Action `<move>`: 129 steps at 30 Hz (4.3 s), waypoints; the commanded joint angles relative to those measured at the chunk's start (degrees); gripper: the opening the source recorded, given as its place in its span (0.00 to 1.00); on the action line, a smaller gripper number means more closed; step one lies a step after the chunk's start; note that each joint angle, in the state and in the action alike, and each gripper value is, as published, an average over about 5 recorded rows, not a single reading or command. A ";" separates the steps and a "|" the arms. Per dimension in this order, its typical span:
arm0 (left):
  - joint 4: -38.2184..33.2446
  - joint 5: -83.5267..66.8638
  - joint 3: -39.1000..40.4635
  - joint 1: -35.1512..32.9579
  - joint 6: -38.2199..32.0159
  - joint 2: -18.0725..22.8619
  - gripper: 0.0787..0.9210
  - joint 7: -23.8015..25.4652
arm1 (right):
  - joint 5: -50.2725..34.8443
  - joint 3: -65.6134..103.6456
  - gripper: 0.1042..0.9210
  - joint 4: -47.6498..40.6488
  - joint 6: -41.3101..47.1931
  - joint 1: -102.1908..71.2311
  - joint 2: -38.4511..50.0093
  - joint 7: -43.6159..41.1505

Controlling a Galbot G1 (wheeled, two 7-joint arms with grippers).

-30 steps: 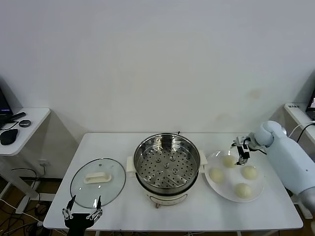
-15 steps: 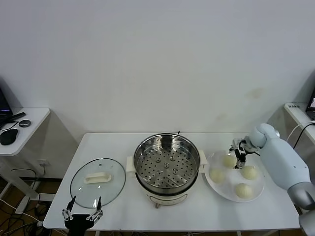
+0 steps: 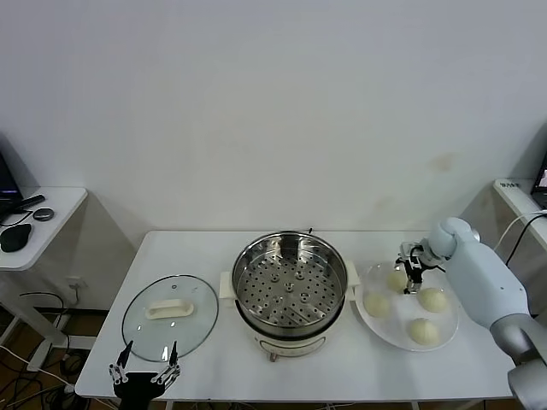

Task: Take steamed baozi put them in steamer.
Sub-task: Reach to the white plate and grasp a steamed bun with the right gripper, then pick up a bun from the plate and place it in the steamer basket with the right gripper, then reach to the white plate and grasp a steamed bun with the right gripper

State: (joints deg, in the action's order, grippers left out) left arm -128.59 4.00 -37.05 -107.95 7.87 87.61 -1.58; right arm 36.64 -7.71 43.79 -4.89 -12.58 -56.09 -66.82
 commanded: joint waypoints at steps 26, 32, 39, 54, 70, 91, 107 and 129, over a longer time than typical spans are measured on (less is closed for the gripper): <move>0.57 -0.05 0.40 1.03 0.25 -0.23 0.88 -2.05 | -15.95 -8.82 0.65 4.21 -2.09 9.29 2.98 -5.90; 0.74 0.27 0.28 2.46 1.93 -0.16 0.88 -2.66 | -32.07 -22.25 0.64 4.54 -6.71 25.05 0.28 -8.92; 0.85 -0.13 0.10 3.61 2.48 -0.64 0.88 -3.14 | -45.98 -41.07 0.65 3.27 -17.53 39.76 -7.46 -9.73; -0.08 -1.36 0.17 3.57 2.84 0.28 0.88 -3.56 | -40.54 -46.68 0.65 5.35 -38.07 41.67 -17.63 -9.02; 0.43 -2.86 0.07 3.34 3.02 0.77 0.88 -4.32 | -28.17 -49.41 0.65 10.96 -42.47 35.49 -18.23 -5.00; 1.51 -3.17 0.12 4.00 3.08 0.96 0.88 -4.34 | -17.39 -46.35 0.66 6.20 -42.34 28.90 -20.92 1.20; 1.72 -3.64 0.30 4.42 3.14 1.23 0.88 -4.13 | -19.43 -47.12 0.87 8.59 -35.43 30.02 -19.74 1.15; 1.89 -7.26 -1.01 5.94 4.71 -1.03 0.88 -2.81 | -50.88 -42.21 0.88 25.65 21.44 44.83 4.57 0.06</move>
State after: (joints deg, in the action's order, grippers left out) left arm -126.62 -1.55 -37.32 -102.54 12.15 87.14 -4.44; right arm -5.90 -50.80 65.16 -2.62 28.36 -59.29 -68.08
